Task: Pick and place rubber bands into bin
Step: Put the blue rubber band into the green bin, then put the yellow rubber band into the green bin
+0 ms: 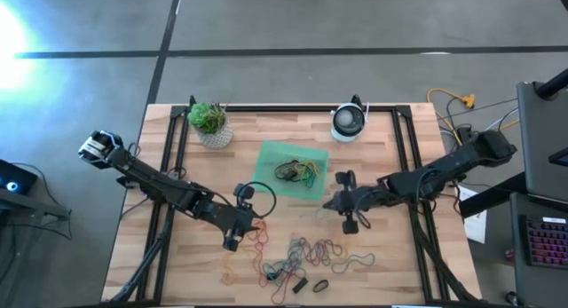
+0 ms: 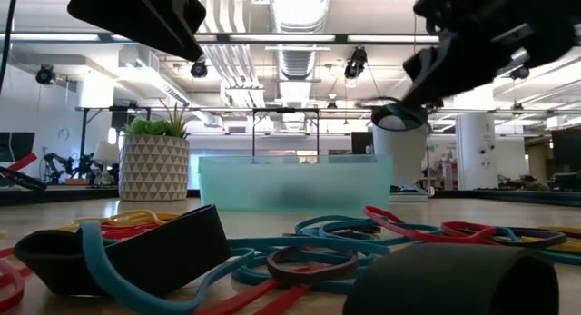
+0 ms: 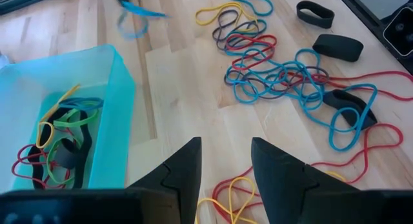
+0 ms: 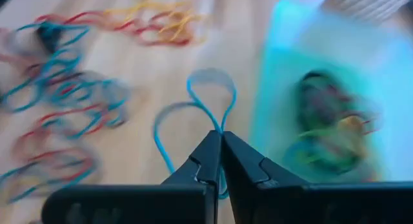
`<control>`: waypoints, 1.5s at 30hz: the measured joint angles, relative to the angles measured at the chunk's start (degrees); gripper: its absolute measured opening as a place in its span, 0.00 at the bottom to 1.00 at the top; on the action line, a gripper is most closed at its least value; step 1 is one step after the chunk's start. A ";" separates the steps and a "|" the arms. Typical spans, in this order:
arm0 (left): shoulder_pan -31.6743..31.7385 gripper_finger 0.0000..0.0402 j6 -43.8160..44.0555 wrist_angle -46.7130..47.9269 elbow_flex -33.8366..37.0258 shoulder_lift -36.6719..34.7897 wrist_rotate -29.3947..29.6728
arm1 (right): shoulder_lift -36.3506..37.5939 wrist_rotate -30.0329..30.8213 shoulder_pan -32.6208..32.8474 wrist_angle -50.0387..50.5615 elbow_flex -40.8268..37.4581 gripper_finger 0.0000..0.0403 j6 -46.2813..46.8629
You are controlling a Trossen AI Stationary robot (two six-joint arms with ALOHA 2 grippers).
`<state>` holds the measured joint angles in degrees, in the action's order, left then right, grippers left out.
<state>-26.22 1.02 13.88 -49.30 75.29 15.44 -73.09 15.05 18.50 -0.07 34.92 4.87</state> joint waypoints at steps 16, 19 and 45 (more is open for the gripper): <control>0.00 0.30 -0.48 -1.37 0.01 0.00 0.00 | -4.21 8.91 -13.14 -3.33 6.95 0.02 -8.43; 0.00 0.30 -0.48 -1.35 0.08 0.00 0.00 | -7.03 6.50 -16.50 -3.39 7.87 0.02 -8.35; 0.11 0.30 0.26 -1.43 3.38 0.00 3.32 | -12.29 0.17 -21.66 2.18 8.81 0.37 -5.43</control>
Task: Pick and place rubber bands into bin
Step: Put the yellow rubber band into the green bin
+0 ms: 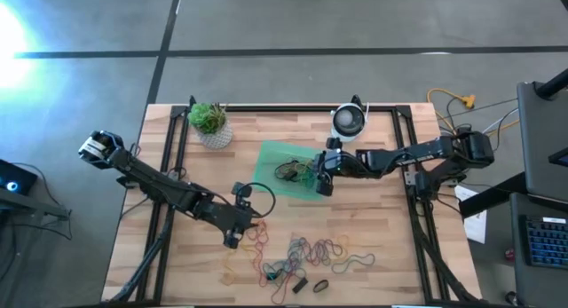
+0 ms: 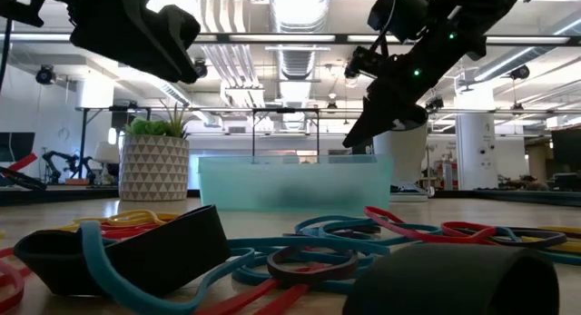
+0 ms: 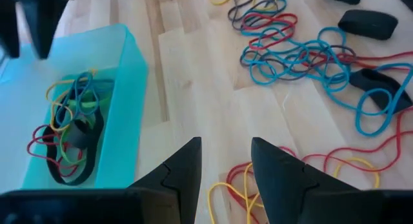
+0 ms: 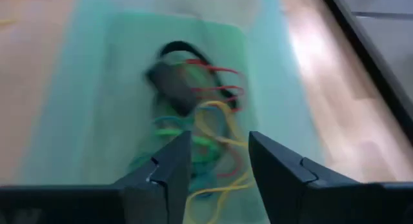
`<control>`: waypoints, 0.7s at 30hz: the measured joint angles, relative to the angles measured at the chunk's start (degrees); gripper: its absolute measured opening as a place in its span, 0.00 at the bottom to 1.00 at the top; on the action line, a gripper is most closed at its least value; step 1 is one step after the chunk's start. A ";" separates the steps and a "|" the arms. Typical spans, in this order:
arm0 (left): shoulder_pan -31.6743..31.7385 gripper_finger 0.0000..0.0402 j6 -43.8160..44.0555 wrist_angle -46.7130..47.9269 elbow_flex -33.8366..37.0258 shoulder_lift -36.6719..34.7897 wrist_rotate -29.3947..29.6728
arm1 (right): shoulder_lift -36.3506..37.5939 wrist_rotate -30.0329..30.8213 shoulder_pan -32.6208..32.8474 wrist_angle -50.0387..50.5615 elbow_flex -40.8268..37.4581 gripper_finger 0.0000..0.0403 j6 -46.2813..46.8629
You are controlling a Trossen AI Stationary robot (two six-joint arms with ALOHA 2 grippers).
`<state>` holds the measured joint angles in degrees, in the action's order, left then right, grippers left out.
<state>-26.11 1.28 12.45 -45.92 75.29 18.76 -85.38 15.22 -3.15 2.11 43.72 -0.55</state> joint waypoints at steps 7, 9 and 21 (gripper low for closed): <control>-0.04 0.30 6.51 1.53 1.27 0.00 -0.86 | 4.54 -3.55 4.26 1.79 0.00 0.39 -3.86; -0.04 0.30 9.48 3.12 1.27 0.00 -0.98 | 5.93 -3.71 6.24 1.91 0.00 0.38 -4.83; -0.15 0.30 13.55 4.94 1.36 8.72 -2.29 | 11.30 -3.74 17.00 2.34 -0.02 0.32 -5.69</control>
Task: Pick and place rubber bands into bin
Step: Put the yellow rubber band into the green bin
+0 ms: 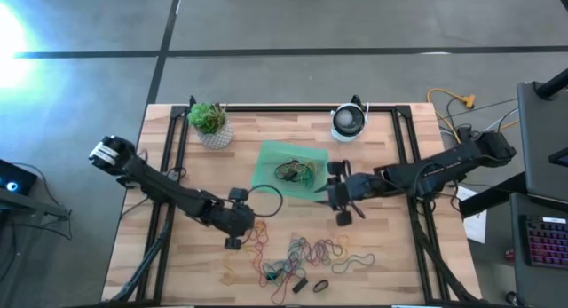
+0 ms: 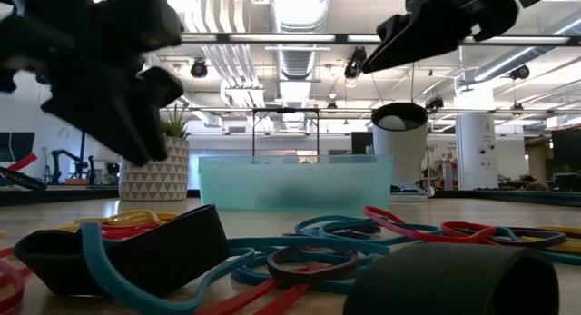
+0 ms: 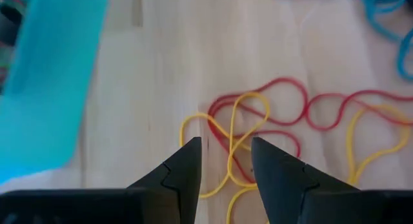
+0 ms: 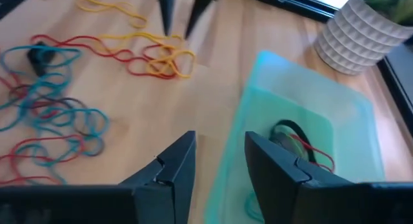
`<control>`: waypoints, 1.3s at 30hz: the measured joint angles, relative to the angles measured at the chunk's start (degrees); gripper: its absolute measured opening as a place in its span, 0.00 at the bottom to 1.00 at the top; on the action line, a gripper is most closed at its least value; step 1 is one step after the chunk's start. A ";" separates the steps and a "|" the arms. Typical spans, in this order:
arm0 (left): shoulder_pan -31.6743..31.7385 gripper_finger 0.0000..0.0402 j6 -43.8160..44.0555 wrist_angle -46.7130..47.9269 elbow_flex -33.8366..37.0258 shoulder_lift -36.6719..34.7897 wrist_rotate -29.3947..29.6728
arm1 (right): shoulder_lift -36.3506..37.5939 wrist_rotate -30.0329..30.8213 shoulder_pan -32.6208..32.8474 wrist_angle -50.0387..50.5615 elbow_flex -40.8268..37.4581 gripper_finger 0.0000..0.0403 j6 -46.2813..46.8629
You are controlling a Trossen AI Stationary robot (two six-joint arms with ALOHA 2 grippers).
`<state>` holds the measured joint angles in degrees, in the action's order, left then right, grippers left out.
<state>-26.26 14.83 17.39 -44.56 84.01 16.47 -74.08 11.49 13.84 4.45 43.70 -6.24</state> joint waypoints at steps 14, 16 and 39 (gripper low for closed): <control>0.50 0.30 4.31 0.12 -0.02 5.64 -0.21 | 0.13 0.49 3.17 0.04 -0.92 0.25 1.34; 0.55 0.30 4.33 0.22 -0.02 5.66 -0.25 | 0.13 0.50 3.15 0.04 -1.26 0.24 1.60; 1.18 0.14 4.33 -0.33 -0.04 7.89 -1.55 | 0.13 0.51 3.17 -0.11 -3.02 0.18 3.15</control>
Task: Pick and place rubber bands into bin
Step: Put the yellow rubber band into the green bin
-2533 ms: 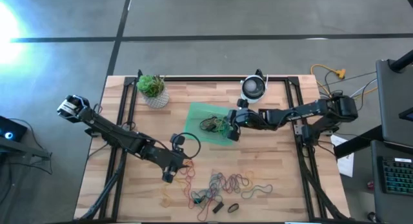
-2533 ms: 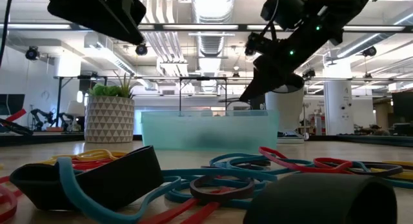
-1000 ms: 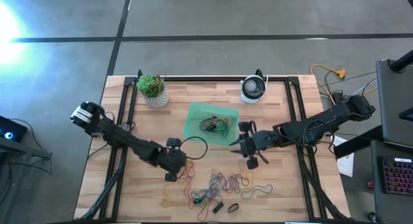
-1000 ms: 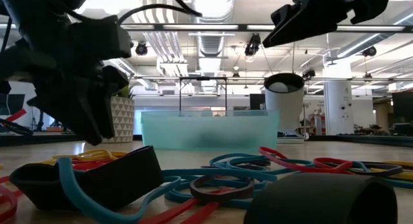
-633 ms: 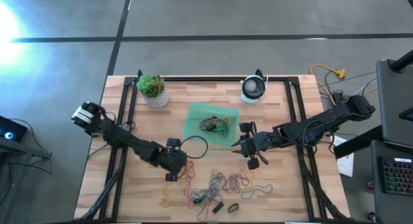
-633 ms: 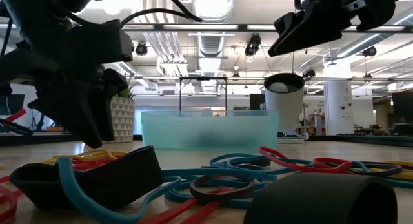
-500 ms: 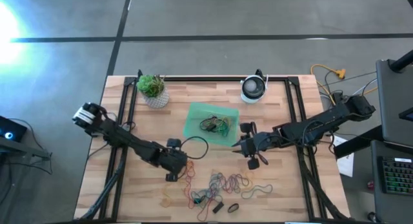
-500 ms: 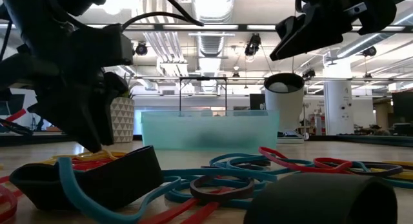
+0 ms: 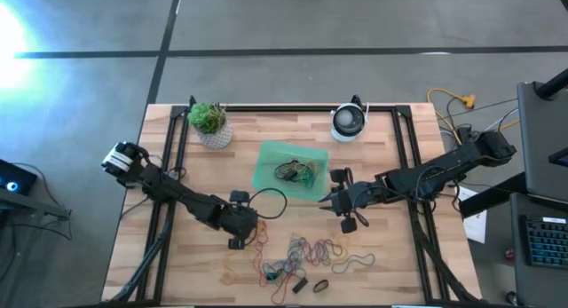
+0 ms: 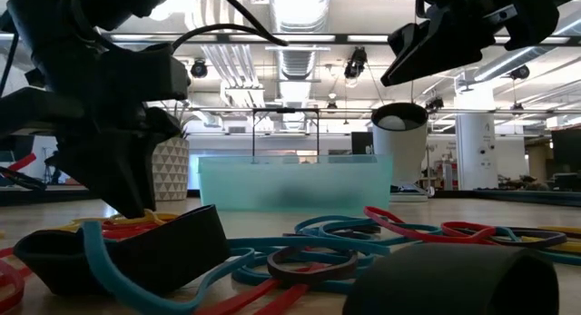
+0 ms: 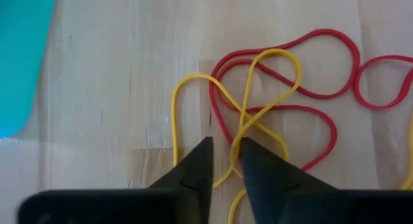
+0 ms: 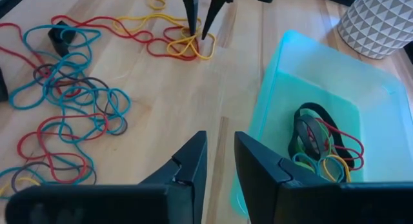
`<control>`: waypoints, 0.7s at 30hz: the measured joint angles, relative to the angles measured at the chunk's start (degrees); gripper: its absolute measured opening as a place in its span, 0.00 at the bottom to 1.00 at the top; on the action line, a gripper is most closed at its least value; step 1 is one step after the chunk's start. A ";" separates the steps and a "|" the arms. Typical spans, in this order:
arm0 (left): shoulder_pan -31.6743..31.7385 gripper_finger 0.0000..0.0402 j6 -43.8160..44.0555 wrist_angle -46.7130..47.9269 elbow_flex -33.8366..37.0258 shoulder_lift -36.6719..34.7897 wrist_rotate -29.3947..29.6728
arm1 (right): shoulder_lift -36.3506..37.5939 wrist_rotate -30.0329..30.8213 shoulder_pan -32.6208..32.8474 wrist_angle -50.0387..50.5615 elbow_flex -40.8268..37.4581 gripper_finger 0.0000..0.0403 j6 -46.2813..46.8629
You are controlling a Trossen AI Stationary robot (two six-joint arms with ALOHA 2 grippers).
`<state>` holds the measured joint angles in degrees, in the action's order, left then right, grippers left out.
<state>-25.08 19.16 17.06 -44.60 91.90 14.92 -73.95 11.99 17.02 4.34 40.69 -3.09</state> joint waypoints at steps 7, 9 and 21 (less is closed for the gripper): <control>0.00 0.01 -0.02 -0.02 0.00 -0.02 -0.37 | 0.00 0.02 0.00 -0.02 0.00 0.18 0.09; 0.00 0.01 -0.05 0.13 -0.14 -0.07 -0.37 | 0.00 0.01 0.00 -0.01 0.00 0.17 0.09; 0.00 0.00 -5.19 -0.02 -3.45 -6.91 0.64 | 0.00 0.00 0.00 0.07 0.00 0.19 0.50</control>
<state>-25.08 13.96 17.04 -48.05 84.99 15.55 -73.95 11.99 17.02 4.40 40.69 -2.59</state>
